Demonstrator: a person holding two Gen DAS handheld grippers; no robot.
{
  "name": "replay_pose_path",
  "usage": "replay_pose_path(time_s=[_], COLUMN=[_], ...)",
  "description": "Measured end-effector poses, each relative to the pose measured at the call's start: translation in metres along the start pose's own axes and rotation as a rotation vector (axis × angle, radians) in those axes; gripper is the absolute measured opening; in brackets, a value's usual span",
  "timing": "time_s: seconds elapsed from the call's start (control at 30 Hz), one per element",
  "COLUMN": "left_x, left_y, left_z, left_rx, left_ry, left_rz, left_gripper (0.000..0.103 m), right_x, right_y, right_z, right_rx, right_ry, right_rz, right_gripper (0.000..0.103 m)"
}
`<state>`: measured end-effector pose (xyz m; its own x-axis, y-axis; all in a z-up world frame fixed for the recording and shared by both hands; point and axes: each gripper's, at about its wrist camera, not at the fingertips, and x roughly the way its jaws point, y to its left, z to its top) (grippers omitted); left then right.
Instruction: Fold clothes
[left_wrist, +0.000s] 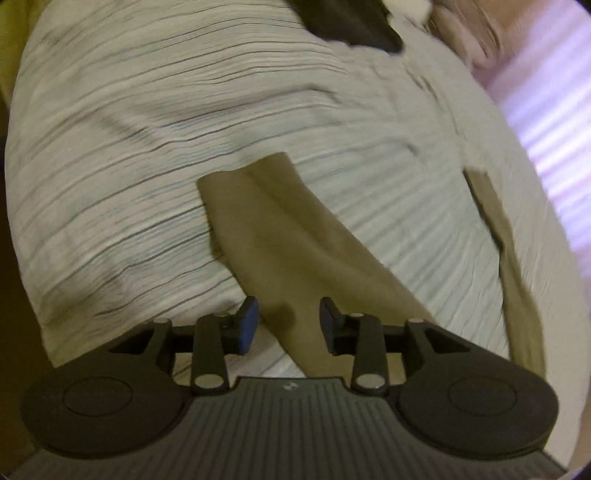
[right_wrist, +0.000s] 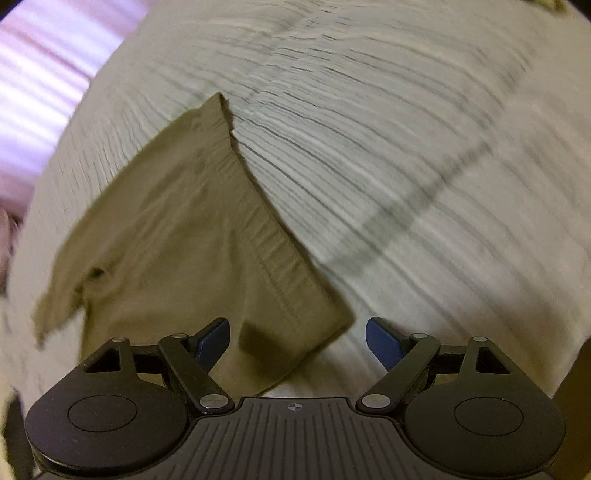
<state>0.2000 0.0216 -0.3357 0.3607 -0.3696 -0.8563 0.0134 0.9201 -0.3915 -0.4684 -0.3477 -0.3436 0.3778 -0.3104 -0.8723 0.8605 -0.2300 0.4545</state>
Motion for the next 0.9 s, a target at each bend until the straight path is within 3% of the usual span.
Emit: replay_pose_path(time_s=[0.17, 0.3, 0.4, 0.47, 0.53, 0.57, 0.6, 0.63, 0.67, 0.8, 0.9], left_x=[0.022, 0.037, 0.044, 0.05, 0.057, 0.059, 0.061, 0.06, 0.055, 0.026, 0.015], left_y=[0.031, 0.036, 0.035, 0.034, 0.027, 0.024, 0.018, 0.013, 0.01, 0.005, 0.015], left_z=[0.009, 0.02, 0.03, 0.038, 0.047, 0.05, 0.054, 0.059, 0.065, 0.088, 0.082], left_rx=[-0.082, -0.027, 0.006, 0.036, 0.112, 0.153, 0.199, 0.243, 0.269, 0.359, 0.463], left_ry=[-0.023, -0.032, -0.025, -0.009, 0.021, 0.032, 0.034, 0.031, 0.021, -0.032, -0.046], left_rz=[0.03, 0.02, -0.009, -0.021, -0.023, -0.019, -0.018, -0.016, -0.028, -0.083, -0.044], left_gripper=[0.033, 0.029, 0.013, 0.007, 0.002, 0.002, 0.002, 0.001, 0.001, 0.002, 0.002], right_x=[-0.006, -0.003, 0.006, 0.014, 0.021, 0.024, 0.026, 0.026, 0.021, -0.018, -0.035], right_y=[-0.008, -0.009, -0.006, -0.009, -0.02, -0.025, -0.029, -0.028, -0.024, -0.005, -0.003], right_z=[-0.013, -0.023, -0.025, -0.024, -0.02, -0.017, -0.014, -0.011, -0.006, 0.012, 0.019], right_rx=[0.107, 0.168, 0.192, 0.225, 0.319, 0.364, 0.386, 0.376, 0.329, 0.16, 0.131], right_ry=[-0.011, -0.024, -0.05, -0.09, -0.131, -0.14, -0.129, -0.117, -0.112, -0.105, -0.091], right_rz=[0.084, 0.148, 0.177, 0.184, 0.209, 0.215, 0.188, 0.164, 0.148, 0.109, 0.089], right_gripper=[0.085, 0.085, 0.084, 0.066, 0.06, 0.051, 0.019, 0.008, 0.002, 0.001, 0.001])
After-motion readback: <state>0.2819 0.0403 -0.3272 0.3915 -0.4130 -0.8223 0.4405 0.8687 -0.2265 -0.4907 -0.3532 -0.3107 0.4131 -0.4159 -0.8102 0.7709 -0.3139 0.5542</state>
